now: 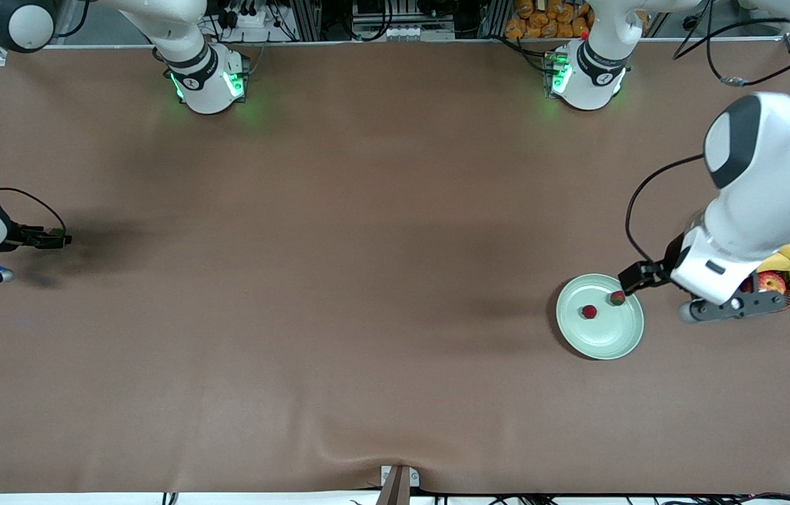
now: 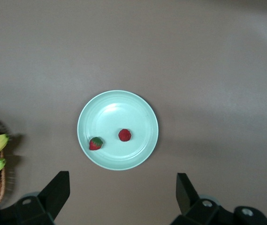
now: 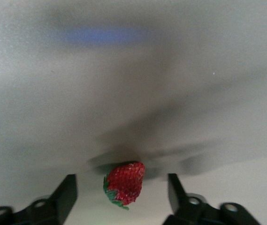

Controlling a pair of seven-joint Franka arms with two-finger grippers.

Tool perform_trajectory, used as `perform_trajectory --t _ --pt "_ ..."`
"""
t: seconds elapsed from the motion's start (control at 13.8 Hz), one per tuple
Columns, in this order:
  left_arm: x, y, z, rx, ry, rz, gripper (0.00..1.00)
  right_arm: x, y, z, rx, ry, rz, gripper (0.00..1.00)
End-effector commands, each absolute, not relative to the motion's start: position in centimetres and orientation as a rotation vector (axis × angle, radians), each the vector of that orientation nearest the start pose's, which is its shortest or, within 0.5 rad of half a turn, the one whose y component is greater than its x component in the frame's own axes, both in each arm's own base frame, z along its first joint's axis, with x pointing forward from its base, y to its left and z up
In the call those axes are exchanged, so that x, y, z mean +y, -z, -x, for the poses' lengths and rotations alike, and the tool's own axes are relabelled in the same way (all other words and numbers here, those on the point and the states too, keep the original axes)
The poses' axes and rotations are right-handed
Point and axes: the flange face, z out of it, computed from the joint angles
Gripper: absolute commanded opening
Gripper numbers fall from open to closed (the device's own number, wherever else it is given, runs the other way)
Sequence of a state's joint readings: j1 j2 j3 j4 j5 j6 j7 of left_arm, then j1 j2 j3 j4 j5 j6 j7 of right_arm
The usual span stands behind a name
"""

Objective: Collect all strawberries into plate
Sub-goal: 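Grasp the last red strawberry with the right gripper and lift it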

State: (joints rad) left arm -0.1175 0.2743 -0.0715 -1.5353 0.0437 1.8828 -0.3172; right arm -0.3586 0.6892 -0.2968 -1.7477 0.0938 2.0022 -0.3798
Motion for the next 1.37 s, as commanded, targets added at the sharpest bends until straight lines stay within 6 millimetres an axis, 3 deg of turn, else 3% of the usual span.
perform_trajectory --t 0.0,0.22,0.36,0.51,0.72,0.94,1.09,1.3 --pt "-11.2 -53.4 -62.3 -0.201 0.097 3.112 1.0 -37.2 -16.7 -48.8 0.429 -0.604 2.938 0.0" --pt "-11.3 -55.2 -60.7 -0.194 0.056 3.105 1.0 -37.0 -16.8 -48.8 0.426 -0.609 2.933 0.0" --pt "-11.3 -56.1 -60.2 -0.195 0.063 3.105 1.0 -36.3 -17.4 -49.7 0.329 -0.593 2.941 0.0" --pt "-11.2 -56.4 -60.0 -0.193 0.058 3.104 1.0 -33.4 -20.2 -52.7 0.171 -0.517 2.955 0.0" --pt "-10.3 -56.3 -60.1 -0.193 0.046 3.101 1.0 -25.7 -24.2 -58.7 -0.065 -0.365 2.955 0.0" --pt "-9.9 -56.8 -60.0 -0.211 0.057 3.102 1.0 -16.0 -26.7 -64.1 -0.33 -0.226 2.9 0.0" --pt "-9.8 -56.5 -60.1 -0.213 0.05 3.101 1.0 -9.3 -28.5 -66.7 -0.513 -0.148 2.845 0.0" --pt "-9.7 -56.0 -60.1 -0.229 0.034 3.097 1.0 1.0 -28.9 -69.3 -0.728 -0.106 2.797 0.0"
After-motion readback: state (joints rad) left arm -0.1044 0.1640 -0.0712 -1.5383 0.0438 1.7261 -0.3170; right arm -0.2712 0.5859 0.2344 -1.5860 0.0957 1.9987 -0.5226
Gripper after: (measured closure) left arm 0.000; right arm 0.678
